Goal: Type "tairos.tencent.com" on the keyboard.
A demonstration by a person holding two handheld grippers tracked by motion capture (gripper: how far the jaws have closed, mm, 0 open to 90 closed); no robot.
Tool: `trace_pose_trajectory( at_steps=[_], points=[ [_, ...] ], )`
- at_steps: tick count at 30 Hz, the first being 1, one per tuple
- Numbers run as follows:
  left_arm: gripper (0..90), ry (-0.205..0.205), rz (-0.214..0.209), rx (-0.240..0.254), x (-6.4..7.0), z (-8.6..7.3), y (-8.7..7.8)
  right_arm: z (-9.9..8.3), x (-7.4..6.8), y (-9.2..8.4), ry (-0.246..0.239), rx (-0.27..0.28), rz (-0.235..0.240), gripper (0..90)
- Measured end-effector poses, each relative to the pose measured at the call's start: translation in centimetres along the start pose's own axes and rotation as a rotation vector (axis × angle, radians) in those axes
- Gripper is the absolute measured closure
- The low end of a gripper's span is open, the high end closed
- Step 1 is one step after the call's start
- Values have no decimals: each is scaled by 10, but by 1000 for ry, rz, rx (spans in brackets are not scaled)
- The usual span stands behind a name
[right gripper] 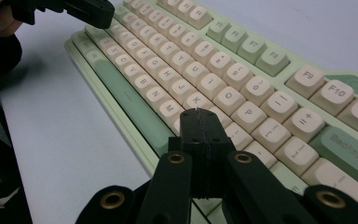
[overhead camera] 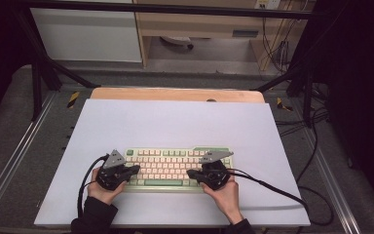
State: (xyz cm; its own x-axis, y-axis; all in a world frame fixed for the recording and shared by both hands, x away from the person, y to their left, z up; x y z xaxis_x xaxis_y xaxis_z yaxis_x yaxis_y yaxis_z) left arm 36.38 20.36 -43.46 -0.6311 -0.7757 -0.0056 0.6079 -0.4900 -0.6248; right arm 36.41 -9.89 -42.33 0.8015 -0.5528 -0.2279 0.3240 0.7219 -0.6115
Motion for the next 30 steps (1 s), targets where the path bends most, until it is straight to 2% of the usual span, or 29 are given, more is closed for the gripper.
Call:
trace_pose_trajectory(
  at_steps=[15,24,30],
  points=[
    [900,-4,-4,8,-2,-1,-1,15,-17,34,-16,-6,39,900],
    [900,-3,-4,6,-2,-1,-1,15,-20,51,-18,-26,44,900],
    [900,-3,-5,4,-2,-1,0,15,-19,55,-16,-29,44,900]
  ],
)
Point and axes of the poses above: each handheld gripper's, and its own axes: y roughly forward along the jaws, z roughly out of its top, x roughly to its right, the point moved 2 cm from there along y, roughly forward along the jaws, and after that the axes turned 5 degrees about z, right-handed, at the moved point
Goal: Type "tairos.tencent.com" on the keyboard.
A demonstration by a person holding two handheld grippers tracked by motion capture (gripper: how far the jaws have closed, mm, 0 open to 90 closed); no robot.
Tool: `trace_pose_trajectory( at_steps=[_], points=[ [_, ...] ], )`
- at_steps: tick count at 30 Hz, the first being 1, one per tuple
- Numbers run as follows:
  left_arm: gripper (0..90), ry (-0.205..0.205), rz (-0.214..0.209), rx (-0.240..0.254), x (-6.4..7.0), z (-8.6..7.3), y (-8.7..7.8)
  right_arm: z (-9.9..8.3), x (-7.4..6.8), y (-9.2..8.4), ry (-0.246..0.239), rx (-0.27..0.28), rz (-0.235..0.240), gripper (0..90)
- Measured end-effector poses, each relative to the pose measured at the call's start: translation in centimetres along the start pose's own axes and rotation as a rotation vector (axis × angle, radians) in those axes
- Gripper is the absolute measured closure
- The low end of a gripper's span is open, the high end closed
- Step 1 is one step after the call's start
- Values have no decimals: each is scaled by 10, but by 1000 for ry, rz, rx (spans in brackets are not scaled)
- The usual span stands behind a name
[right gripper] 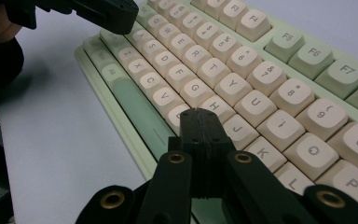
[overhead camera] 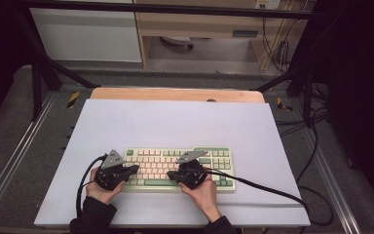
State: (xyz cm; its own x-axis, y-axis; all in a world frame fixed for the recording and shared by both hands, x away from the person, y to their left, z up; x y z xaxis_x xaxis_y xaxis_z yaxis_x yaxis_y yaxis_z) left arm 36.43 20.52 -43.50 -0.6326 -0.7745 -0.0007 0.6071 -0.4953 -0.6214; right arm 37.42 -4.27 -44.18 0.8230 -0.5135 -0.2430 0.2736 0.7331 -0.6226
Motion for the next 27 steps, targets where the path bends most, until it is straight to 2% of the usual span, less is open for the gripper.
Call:
trace_pose_trajectory(
  at_steps=[18,27],
  points=[
    [900,0,3,1,-1,0,0,-2,0,3,-6,-15,-1,900],
    [900,0,2,5,0,1,-1,3,0,-8,-20,1,-16,900]
  ],
)
Point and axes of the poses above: each handheld gripper's, and its own axes: y roughly forward along the jaws, z roughly out of its top, x roughly to its right, the point moved 2 cm from there along y, roughly forward along the jaws, and after that the axes turned 5 degrees about z, right-handed, at the moved point
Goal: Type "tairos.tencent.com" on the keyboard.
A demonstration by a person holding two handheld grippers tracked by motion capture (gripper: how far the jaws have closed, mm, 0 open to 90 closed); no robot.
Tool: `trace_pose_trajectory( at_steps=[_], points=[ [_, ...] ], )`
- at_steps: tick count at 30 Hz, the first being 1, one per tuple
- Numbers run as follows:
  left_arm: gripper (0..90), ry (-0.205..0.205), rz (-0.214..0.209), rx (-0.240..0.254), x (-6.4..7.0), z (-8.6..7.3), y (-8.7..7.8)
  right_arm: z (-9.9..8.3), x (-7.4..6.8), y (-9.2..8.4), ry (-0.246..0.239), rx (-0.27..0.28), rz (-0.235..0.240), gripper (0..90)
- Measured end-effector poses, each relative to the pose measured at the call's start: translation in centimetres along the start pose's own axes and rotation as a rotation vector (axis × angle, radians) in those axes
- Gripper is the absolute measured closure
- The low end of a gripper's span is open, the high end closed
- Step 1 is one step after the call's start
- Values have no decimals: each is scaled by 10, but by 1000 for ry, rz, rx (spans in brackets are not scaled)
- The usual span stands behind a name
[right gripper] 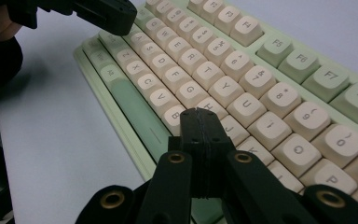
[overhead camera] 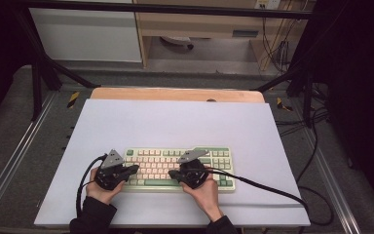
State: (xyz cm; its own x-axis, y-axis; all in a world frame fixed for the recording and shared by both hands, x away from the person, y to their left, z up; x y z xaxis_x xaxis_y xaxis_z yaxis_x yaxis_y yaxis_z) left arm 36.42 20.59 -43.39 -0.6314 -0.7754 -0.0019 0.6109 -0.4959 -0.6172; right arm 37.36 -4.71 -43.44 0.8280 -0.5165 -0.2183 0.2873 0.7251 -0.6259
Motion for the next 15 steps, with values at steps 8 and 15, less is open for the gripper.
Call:
trace_pose_trajectory(
  at_steps=[8,15],
  points=[
    [900,-1,0,2,-1,0,-1,2,4,-10,-7,-3,-11,900],
    [900,0,-2,3,0,1,-1,-2,12,-22,13,6,-25,900]
  ],
)
Point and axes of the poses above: each handheld gripper's, and its own axes: y roughly forward along the jaws, z roughly out of its top, x roughly to its right, the point moved 2 cm from there along y, roughly forward along the jaws, and after that the axes turned 5 degrees about z, right-handed, at the moved point
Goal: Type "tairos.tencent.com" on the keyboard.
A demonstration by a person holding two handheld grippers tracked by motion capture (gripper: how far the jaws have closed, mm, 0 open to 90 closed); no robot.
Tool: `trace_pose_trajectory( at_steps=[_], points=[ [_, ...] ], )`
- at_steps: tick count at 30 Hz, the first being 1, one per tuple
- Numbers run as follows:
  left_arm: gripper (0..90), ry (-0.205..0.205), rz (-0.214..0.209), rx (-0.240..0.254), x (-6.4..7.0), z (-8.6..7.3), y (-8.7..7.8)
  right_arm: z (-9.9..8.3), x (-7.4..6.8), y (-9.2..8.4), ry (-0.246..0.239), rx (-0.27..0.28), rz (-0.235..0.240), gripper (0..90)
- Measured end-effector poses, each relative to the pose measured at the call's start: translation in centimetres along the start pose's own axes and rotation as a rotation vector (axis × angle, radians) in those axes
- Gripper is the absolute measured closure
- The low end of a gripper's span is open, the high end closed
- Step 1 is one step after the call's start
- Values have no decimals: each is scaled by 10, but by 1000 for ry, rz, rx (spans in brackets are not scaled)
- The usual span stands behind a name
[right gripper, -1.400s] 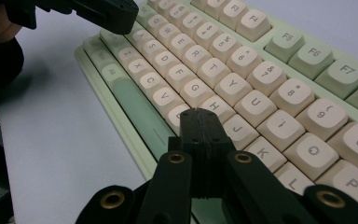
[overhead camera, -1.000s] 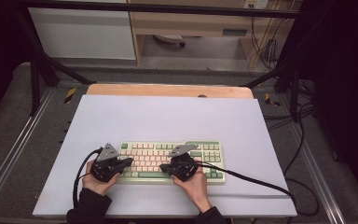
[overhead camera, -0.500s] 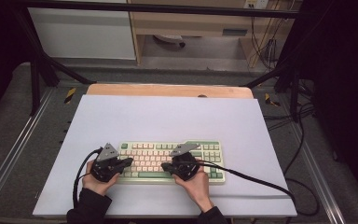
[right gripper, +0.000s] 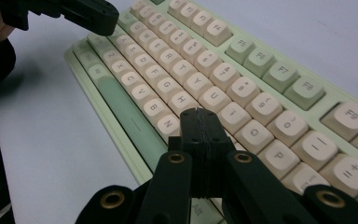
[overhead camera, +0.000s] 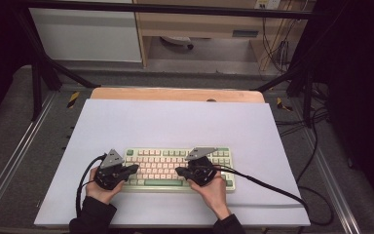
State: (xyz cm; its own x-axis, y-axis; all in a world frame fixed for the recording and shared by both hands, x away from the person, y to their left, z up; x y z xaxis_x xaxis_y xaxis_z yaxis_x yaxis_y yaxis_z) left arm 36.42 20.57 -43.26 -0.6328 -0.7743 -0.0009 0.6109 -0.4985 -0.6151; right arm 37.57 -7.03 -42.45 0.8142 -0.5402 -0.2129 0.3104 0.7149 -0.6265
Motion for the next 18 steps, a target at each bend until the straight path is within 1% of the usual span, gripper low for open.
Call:
trace_pose_trajectory(
  at_steps=[8,18],
  points=[
    [900,5,-3,4,2,2,0,-9,10,-14,20,5,-33,900],
    [900,15,-12,6,7,5,2,-20,20,-27,40,-2,-57,900]
  ],
)
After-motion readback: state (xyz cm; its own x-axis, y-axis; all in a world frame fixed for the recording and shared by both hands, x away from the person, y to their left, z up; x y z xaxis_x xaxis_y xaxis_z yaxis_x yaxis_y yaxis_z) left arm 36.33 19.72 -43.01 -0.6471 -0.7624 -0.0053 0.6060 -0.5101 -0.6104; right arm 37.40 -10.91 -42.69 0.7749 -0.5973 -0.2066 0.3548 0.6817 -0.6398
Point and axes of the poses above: each handheld gripper's, and its own axes: y roughly forward along the jaws, z roughly out of its top, x roughly to its right, the point moved 2 cm from there along y, roughly forward along the jaws, and after that the axes turned 5 degrees about z, right-handed, at the moved point
